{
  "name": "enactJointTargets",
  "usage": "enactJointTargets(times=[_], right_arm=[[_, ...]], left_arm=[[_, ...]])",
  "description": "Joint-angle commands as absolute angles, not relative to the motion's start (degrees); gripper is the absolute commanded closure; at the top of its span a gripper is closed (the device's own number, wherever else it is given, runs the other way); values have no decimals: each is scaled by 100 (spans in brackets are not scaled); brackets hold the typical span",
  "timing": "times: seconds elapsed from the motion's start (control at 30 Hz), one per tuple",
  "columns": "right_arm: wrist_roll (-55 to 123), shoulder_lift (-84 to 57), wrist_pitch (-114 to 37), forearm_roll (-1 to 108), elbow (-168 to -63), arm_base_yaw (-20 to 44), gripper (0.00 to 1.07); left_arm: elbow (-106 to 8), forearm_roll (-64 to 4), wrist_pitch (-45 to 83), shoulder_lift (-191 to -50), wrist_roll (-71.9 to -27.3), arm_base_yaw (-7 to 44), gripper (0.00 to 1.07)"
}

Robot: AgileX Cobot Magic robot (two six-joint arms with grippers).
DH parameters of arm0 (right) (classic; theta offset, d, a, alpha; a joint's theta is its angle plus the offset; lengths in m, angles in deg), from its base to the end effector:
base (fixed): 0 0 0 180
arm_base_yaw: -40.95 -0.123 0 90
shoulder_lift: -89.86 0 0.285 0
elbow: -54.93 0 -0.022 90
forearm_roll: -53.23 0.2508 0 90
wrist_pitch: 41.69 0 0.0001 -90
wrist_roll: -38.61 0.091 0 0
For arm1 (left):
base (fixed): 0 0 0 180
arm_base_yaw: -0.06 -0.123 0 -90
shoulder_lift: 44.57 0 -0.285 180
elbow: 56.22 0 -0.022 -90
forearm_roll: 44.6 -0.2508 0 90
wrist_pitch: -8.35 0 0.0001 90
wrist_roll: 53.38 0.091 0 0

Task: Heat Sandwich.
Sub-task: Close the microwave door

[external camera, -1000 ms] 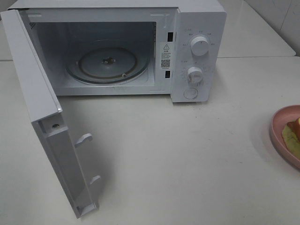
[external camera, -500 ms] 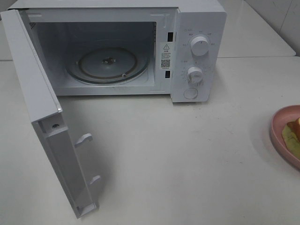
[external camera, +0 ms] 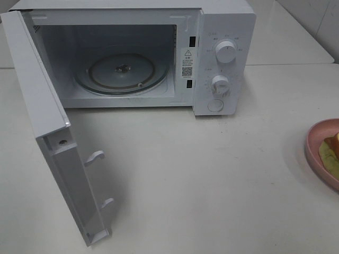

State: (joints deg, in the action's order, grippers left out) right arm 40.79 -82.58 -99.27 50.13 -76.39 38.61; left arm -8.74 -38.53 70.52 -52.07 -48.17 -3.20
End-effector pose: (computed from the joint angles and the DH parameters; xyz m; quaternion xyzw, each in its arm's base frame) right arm -0.0029 -0.0043 0.2814 -0.0009 0.8375 -0.0055 0.5464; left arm -0.0086 -0.0090 0.2809 0.0178 0.8519 -0.0142 0.5231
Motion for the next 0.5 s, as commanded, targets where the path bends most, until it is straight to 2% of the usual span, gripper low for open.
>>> enactJointTargets(times=[0.03,0.5], right_arm=[[4090,-8418,-9881,5019,-7633,3901,31],[4119,-8418,-9881,5002,-7633,3901,32]], left_arm=[[-868,-3841,6971,-5116,-4828,-286,9],[-868,-3841,6971,-5116,-4828,-286,9]])
